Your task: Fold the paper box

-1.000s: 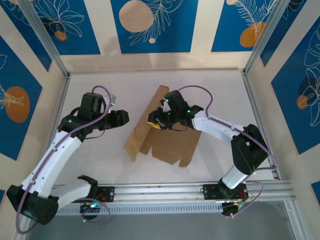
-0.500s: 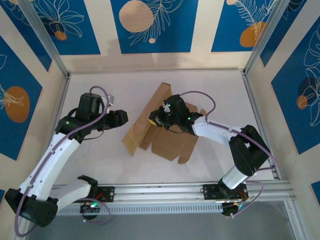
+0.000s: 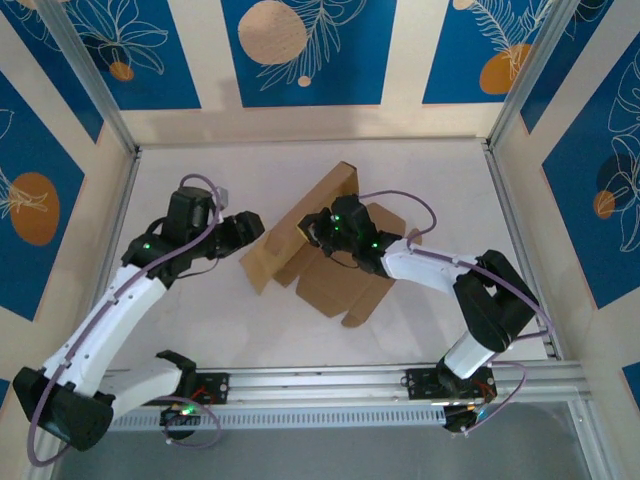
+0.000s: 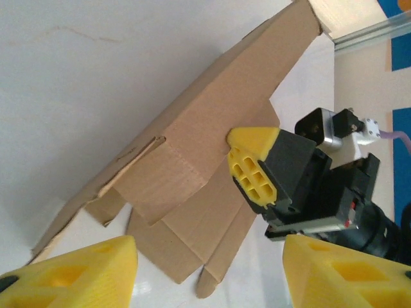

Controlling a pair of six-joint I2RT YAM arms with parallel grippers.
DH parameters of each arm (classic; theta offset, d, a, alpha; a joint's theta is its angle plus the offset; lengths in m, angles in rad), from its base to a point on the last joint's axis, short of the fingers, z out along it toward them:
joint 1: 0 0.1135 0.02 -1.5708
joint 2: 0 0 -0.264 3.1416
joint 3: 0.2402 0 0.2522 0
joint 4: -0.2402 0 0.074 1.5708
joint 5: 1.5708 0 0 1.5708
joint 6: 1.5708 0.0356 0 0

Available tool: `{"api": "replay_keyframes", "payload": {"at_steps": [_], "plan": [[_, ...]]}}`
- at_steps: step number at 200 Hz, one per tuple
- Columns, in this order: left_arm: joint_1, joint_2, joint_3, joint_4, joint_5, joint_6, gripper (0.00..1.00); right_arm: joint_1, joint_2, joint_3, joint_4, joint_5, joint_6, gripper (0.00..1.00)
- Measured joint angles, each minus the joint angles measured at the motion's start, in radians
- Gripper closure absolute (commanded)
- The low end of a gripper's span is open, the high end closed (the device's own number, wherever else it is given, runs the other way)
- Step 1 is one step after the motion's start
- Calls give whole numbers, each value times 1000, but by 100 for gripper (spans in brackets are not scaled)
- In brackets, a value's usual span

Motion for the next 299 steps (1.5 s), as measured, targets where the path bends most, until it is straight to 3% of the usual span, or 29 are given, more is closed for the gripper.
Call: {"api": "replay_keyframes", "payload": {"at_steps": [60,166,217,255,263,284,299], "plan": [[-27,140,-93,236,-34,-182,43,12,19,1,43,22,37,97],[-34,205,-173,481,-72,-303,51,11,19,0,85,22,74,98],[-52,233,-196,535,-72,-347,63,21,23,0,95,13,78,98],[-53,233,-198,542,-88,-362,78,23,23,-5,96,11,78,97],[-53,233,-199,544,-90,-362,79,23,23,-9,97,11,78,94],[-53,233,-200,546,-91,-360,82,23,23,-14,95,5,76,65],[-53,233,-200,553,-91,-360,83,23,18,-16,86,0,69,53]]}}
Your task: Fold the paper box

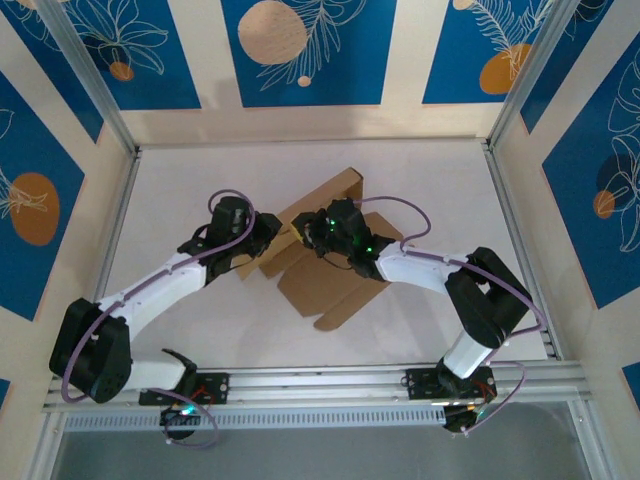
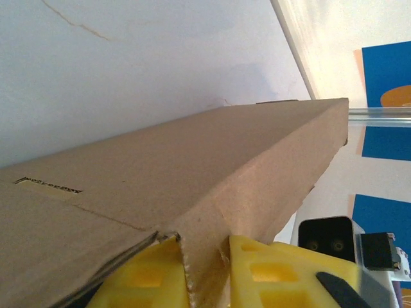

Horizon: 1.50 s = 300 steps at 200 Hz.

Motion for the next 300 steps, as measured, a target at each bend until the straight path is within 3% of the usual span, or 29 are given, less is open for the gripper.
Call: {"api": "replay_keyframes", "payload": {"at_steps": [20,47,106,134,171,200,242,300], "plan": [[5,0,0,3,0,3,83,-9,-32,-8,-44,-1,-24,41],[32,0,0,0,6,15,83,-58,-124,-1,-193,-5,-126,32],[152,29,22,-26,135,95,82,-232,-274,260,-711,78,-639,23],[166,128,122,-59,235,160,81,-323,-239,381,-864,101,-805,20],[166,185,203,-107,328,219,80,-420,-68,528,-968,111,-976,18],[171,209,261,-137,387,248,80,-483,75,597,-1007,60,-1025,18],[202,248,282,-128,483,241,78,-616,183,613,-1010,-178,-1025,21],[229,327,292,-25,617,197,78,-583,163,600,-994,-292,-1031,29]]}}
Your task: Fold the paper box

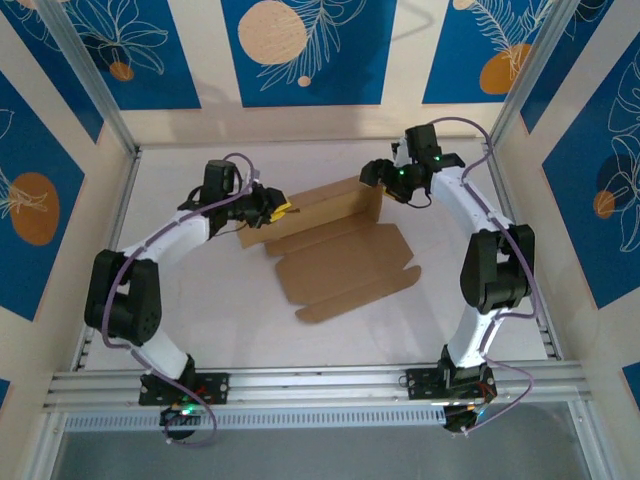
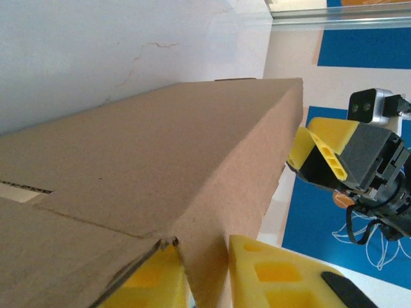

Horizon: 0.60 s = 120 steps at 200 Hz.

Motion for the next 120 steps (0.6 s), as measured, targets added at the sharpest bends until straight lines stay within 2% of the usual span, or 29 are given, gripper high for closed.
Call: {"api": "replay_keyframes", "payload": {"at_steps": [35,61,92,120], "plan": [[14,14,2,29,55,-1,79,7,-55,-48,15,-15,11,36],[22,21,8,21,83,17,79,37,-95,-90,22,-13,18,36],[47,33,42,-14,105,58,80,82,-182,-115,-13,154,0,27],[61,34,49,-25,112,69,80,60,-197,-77,-40,269,-21,22]]}}
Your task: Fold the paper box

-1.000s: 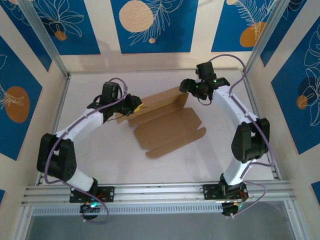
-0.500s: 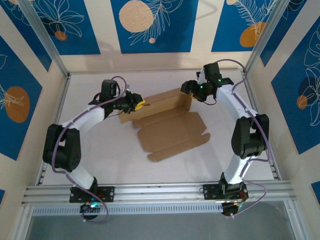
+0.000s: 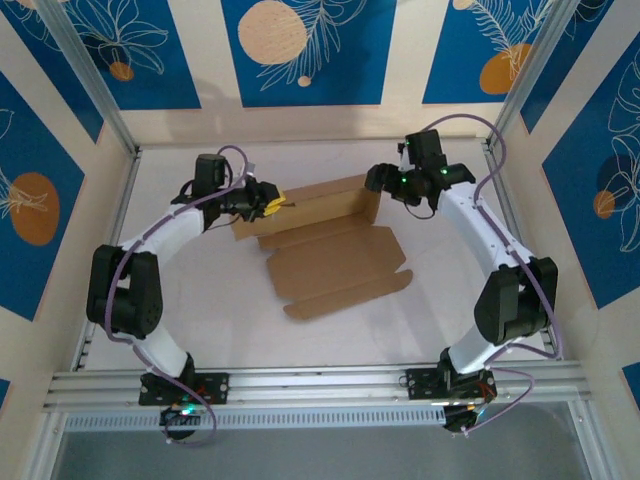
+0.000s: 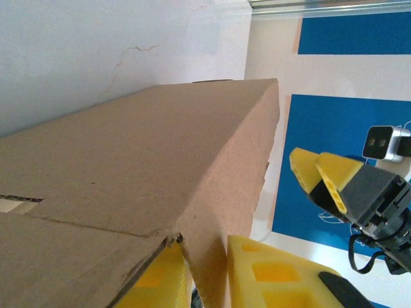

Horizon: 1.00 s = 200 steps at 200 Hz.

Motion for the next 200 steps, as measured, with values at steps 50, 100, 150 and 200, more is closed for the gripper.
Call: {"api": "replay_keyframes", "payload": {"at_steps": [50,100,150,200], "plan": [[0,6,-2,-2,10,-2,82,-47,204,158,-24,-13,9,22],[1,13,-29,36,14,-15,83,-47,266,164,-22,-123,122,22],[4,23,-53,81,18,-51,84,-17,266,124,42,-211,269,24],[13,24,-66,109,17,-69,85,-16,252,64,110,-218,331,36]]}}
